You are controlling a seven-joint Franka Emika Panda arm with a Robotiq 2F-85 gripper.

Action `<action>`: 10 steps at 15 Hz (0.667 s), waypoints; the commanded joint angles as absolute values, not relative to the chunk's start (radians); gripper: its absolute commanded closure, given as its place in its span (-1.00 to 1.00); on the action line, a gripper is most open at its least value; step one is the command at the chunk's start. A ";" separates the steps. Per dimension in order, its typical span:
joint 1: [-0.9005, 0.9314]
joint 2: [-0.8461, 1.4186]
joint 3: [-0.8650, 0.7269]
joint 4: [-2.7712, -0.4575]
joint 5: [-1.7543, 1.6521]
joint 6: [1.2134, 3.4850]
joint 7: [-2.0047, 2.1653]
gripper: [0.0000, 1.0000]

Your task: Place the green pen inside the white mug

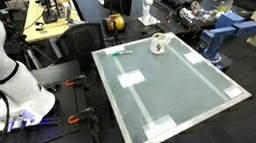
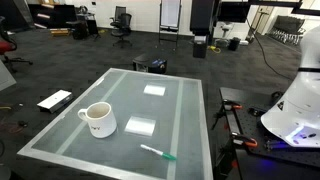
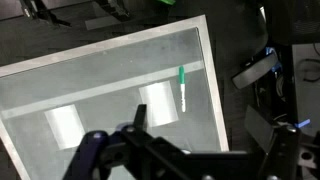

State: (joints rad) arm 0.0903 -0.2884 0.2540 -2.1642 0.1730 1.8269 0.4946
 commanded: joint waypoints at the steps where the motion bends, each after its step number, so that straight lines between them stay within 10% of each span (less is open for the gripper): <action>1: 0.102 -0.287 0.243 -2.162 0.170 1.825 0.498 -1.00; 10: 0.104 -0.282 0.261 -2.182 0.145 1.861 0.526 -1.00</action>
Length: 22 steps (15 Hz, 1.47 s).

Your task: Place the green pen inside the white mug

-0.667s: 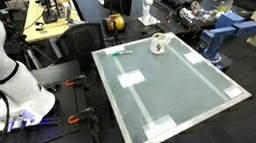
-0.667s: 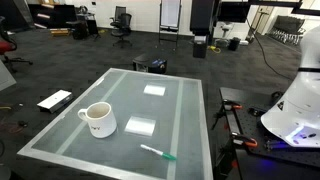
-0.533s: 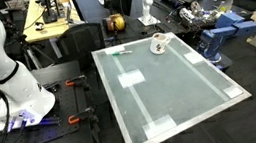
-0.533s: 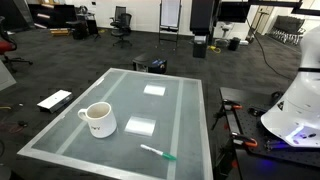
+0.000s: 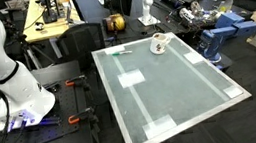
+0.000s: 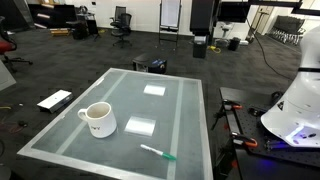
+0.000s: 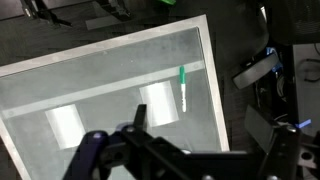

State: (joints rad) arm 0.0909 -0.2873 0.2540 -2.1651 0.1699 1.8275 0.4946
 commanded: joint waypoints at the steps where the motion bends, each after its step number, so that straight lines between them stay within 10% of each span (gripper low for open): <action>1: 0.109 -0.278 0.266 -2.192 0.141 1.874 0.529 -1.00; 22: 0.195 0.014 0.305 -2.383 -0.014 2.393 0.726 -1.00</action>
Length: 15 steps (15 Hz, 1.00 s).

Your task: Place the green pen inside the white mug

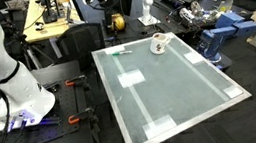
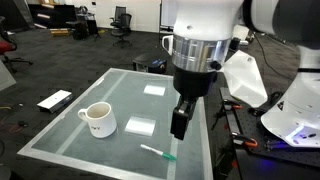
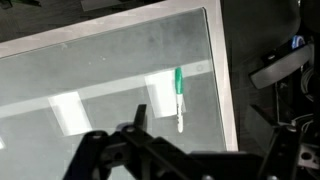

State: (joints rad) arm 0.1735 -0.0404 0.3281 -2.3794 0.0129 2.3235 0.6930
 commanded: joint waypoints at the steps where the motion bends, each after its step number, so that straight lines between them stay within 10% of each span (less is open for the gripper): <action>1: 0.198 0.040 0.297 -2.382 -0.020 2.419 0.722 -1.00; 15: 0.264 0.244 0.170 -2.363 -0.050 2.580 0.698 -1.00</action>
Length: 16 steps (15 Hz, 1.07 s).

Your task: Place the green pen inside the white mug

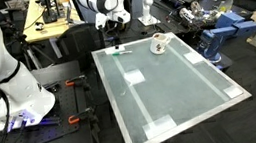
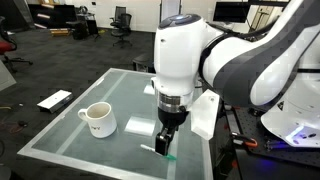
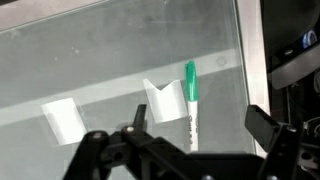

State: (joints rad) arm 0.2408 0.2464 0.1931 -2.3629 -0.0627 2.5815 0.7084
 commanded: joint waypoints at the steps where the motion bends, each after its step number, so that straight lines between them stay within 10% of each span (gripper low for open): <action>1: 0.265 0.243 0.170 -2.363 -0.050 2.580 0.699 -1.00; 16: 0.337 0.368 0.077 -2.324 -0.124 2.731 0.734 -1.00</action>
State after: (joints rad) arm 0.2997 0.3299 0.1155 -2.3412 -0.0932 2.6674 0.7104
